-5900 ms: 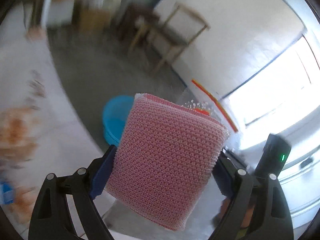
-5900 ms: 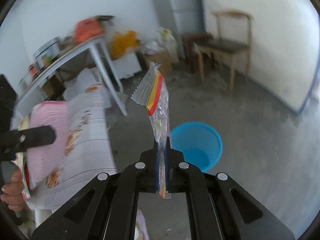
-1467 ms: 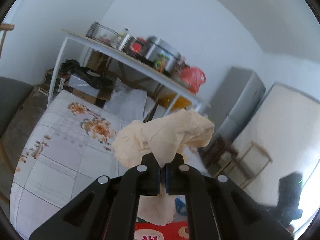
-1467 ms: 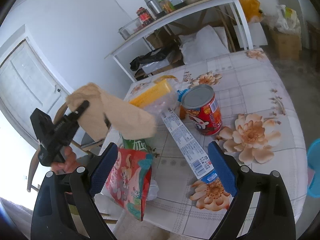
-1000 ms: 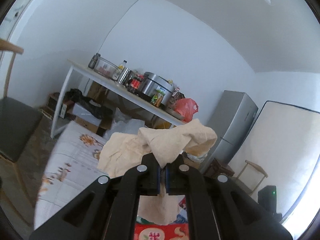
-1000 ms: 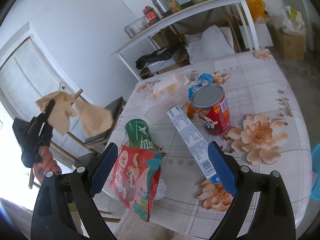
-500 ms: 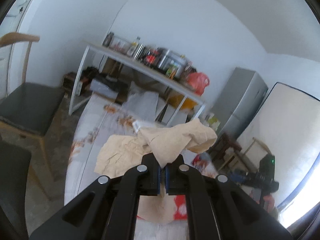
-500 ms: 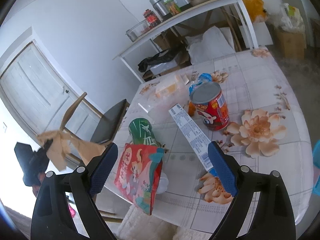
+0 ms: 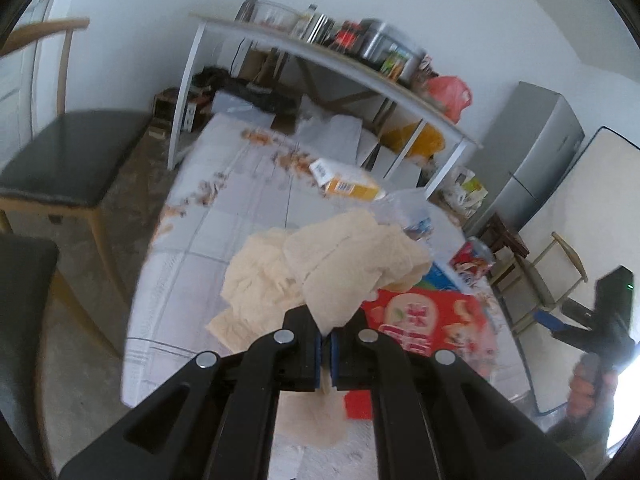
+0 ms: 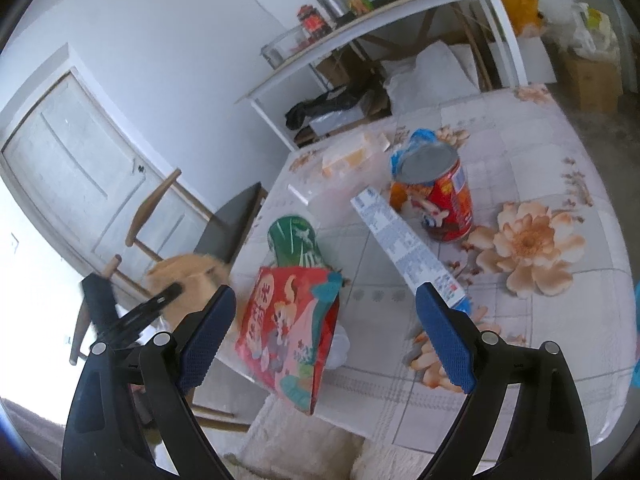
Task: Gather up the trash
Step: 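Lift the beige cloth with the left tool while the right tool approaches the red snack bag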
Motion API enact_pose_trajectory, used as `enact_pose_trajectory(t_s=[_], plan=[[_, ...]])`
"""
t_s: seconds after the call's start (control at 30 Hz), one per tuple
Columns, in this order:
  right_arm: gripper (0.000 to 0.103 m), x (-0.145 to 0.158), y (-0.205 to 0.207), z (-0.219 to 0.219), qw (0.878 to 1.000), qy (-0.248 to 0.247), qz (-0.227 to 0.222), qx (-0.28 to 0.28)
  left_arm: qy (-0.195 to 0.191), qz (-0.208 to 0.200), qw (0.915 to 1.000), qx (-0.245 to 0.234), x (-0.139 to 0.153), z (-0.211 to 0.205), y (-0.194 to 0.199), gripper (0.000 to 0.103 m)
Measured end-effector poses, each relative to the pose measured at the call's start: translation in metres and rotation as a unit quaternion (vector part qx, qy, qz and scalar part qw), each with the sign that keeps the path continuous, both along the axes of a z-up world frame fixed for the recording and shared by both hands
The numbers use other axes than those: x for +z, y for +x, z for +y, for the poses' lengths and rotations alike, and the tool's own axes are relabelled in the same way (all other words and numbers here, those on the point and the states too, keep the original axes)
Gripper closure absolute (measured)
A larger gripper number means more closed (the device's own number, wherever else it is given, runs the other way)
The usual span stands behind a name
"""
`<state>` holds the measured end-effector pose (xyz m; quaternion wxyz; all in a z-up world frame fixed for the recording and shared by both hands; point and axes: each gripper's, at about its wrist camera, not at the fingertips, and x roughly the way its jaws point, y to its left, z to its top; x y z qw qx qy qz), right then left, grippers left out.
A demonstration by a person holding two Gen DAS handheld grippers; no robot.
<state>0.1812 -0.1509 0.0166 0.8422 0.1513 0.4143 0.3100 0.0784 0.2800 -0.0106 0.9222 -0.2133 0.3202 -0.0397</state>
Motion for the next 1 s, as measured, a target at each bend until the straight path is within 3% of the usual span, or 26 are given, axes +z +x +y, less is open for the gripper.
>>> enact_pose_trajectory(t_s=[0.07,0.17,0.4,0.47,0.57,1.0], plan=[[0.016,-0.008,-0.001,0.003,1.000,0.001,0.019,0.006,0.013,0.018,0.9997,0.011,-0.020,0.001,0.013,0.100],[0.016,-0.025,-0.004,0.007,0.999,0.002,0.051,0.011,-0.006,0.038,0.9992,0.013,-0.041,0.004,0.025,0.100],[0.016,-0.059,-0.012,0.017,0.993,0.009,0.112,0.020,0.036,0.048,0.9982,0.009,-0.054,-0.002,0.035,0.097],[0.016,-0.061,-0.015,0.018,0.993,0.009,0.116,0.021,0.054,0.054,0.9970,0.007,-0.056,-0.004,0.038,0.077],[0.016,-0.061,-0.018,0.018,0.993,0.008,0.119,0.022,0.089,0.062,0.9941,0.008,-0.056,-0.010,0.042,0.060],[0.016,-0.059,-0.024,0.014,0.992,0.002,0.127,0.013,0.198,0.121,0.9728,-0.005,-0.070,-0.022,0.070,0.059]])
